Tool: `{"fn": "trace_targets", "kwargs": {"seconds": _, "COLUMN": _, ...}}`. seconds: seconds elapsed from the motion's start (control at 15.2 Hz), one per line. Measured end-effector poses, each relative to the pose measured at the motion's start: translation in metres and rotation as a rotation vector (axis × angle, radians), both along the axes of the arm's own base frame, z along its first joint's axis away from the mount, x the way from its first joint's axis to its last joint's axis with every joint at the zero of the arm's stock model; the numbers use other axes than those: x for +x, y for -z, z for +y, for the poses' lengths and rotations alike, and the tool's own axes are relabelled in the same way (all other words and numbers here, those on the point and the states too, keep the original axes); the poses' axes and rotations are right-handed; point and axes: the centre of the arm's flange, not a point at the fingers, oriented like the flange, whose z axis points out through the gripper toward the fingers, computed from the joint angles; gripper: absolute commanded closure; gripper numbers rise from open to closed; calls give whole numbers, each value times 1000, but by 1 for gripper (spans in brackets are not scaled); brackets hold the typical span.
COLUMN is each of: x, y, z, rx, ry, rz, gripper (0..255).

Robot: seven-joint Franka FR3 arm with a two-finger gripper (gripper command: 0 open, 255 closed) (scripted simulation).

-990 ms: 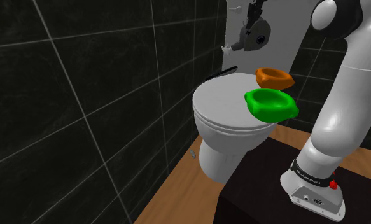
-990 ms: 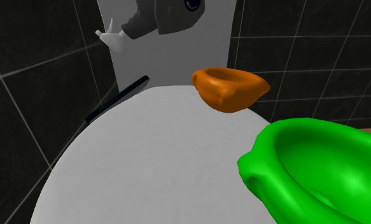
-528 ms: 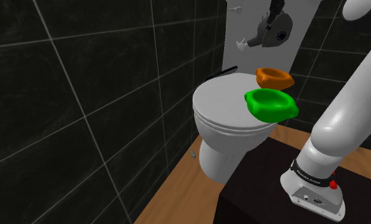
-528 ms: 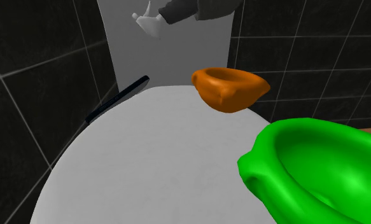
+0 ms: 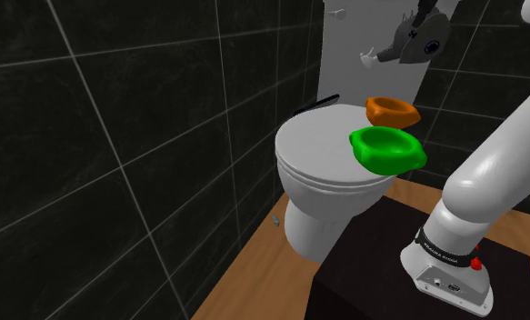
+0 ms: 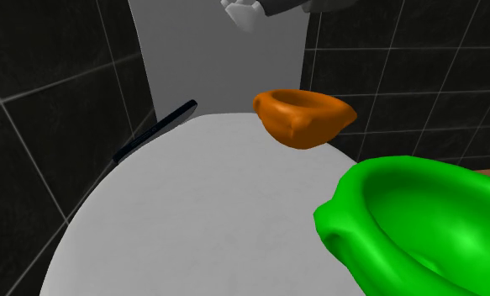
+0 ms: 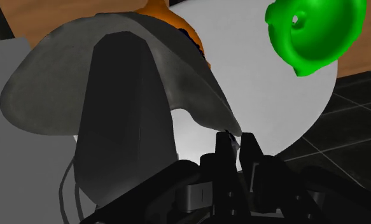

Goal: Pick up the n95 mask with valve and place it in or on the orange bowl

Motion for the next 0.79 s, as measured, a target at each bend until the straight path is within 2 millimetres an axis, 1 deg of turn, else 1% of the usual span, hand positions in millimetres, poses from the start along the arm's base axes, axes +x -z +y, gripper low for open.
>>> {"fn": "trace_targets", "kwargs": {"seconds": 0.33, "x": -4, "y": 23, "z": -1, "rx": 1, "ry": -1, "rz": 1, "gripper": 255}}
{"fn": "trace_targets", "kwargs": {"seconds": 0.79, "x": -3, "y": 60, "z": 0, "rx": 0, "ry": -1, "rz": 1, "gripper": 255}}
